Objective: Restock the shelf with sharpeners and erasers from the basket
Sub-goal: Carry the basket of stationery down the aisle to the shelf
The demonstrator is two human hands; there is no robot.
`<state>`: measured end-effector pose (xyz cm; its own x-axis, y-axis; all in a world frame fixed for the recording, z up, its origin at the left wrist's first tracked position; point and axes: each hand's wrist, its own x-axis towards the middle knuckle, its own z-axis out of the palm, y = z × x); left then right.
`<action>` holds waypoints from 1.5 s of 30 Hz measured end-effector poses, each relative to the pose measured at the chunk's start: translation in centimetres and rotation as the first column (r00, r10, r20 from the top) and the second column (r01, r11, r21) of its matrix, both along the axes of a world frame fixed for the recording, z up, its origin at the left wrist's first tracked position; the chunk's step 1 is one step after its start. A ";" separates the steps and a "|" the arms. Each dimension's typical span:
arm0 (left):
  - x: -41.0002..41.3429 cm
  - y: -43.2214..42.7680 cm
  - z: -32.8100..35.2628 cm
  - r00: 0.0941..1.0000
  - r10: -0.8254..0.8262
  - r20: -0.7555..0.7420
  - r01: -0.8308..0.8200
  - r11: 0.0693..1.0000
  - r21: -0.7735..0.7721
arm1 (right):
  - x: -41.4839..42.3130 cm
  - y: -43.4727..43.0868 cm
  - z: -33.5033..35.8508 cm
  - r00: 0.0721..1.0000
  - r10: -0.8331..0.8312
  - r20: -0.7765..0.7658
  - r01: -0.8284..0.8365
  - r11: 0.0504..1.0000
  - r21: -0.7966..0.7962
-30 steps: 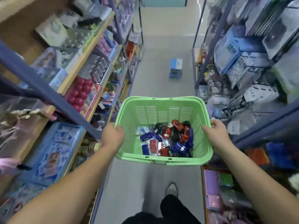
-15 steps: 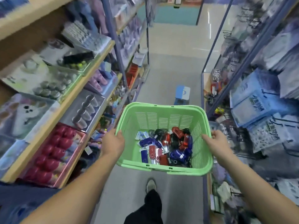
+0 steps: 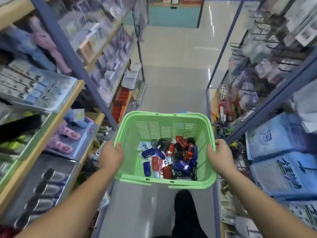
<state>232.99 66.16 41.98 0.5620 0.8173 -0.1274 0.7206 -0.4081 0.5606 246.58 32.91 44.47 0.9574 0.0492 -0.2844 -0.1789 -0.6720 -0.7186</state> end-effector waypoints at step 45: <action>67.1 15.9 -4.0 0.785 0.619 0.030 -0.599 0.769 -0.225 | 84.3 31.3 -2.1 0.801 0.596 -0.055 -0.597 0.787 -0.159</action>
